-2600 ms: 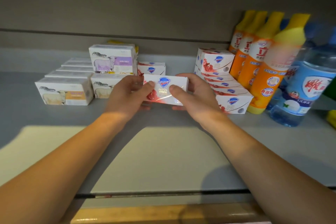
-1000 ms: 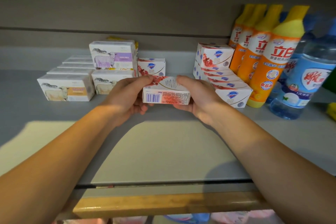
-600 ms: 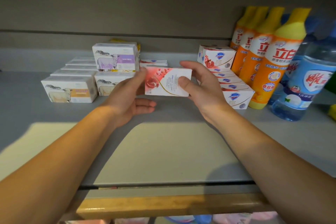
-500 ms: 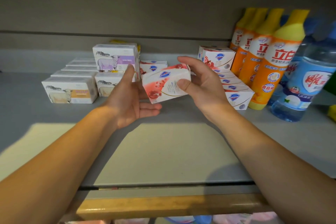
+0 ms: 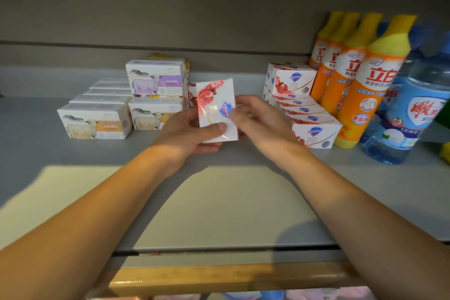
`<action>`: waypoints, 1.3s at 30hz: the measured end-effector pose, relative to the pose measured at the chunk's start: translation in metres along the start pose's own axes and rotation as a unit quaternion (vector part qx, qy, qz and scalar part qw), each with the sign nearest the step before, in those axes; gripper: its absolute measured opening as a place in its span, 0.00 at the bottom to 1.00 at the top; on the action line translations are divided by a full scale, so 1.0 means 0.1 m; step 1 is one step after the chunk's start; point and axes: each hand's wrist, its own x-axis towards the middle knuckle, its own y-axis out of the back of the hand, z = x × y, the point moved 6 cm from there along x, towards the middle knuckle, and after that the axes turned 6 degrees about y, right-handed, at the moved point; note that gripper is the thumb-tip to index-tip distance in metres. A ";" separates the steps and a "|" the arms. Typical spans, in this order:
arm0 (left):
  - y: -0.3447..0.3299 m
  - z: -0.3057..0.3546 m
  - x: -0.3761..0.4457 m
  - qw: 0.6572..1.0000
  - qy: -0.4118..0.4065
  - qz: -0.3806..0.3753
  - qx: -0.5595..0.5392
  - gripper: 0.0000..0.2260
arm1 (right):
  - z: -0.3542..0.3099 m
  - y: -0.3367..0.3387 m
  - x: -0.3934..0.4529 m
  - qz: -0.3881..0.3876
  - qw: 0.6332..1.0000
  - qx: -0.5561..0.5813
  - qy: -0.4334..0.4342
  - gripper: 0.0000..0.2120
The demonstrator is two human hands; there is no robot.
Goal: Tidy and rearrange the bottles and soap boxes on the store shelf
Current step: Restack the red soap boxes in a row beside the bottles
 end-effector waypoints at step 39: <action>-0.19 -0.12 0.06 0.835 -0.058 -0.041 0.545 0.28 | -0.09 1.24 0.37 0.103 0.865 -0.491 -0.003 0.22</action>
